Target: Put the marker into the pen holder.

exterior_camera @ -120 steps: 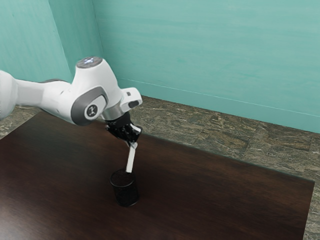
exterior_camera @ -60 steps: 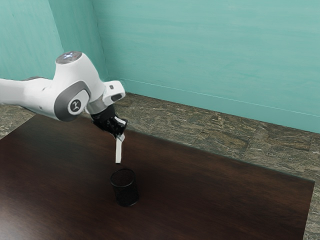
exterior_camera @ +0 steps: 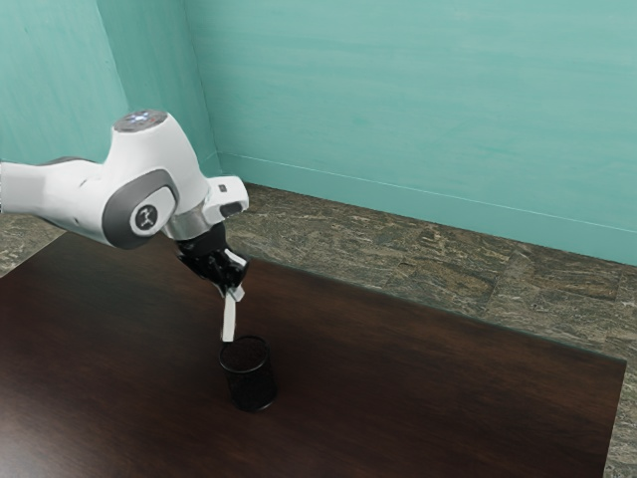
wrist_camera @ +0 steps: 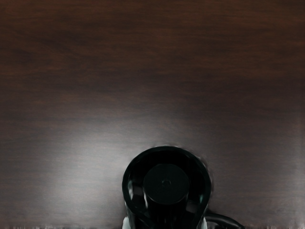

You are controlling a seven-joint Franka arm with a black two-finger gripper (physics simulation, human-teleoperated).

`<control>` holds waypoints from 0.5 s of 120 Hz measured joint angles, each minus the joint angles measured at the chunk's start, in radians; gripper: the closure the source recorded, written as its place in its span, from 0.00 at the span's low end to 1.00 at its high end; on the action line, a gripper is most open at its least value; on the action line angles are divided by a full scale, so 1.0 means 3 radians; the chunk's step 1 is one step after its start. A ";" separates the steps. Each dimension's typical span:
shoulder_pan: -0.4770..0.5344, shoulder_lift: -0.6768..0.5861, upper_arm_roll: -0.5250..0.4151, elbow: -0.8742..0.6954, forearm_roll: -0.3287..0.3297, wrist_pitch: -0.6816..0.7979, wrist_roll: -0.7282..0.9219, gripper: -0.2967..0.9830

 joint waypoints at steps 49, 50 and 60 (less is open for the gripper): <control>-0.0033 0.0037 -0.0128 -0.0080 0.0004 0.0017 -0.0077 0.84; -0.0035 0.0039 -0.0130 -0.0081 0.0004 0.0020 -0.0079 0.84; -0.0045 0.0058 -0.0137 -0.0129 0.0002 0.0065 -0.0097 0.84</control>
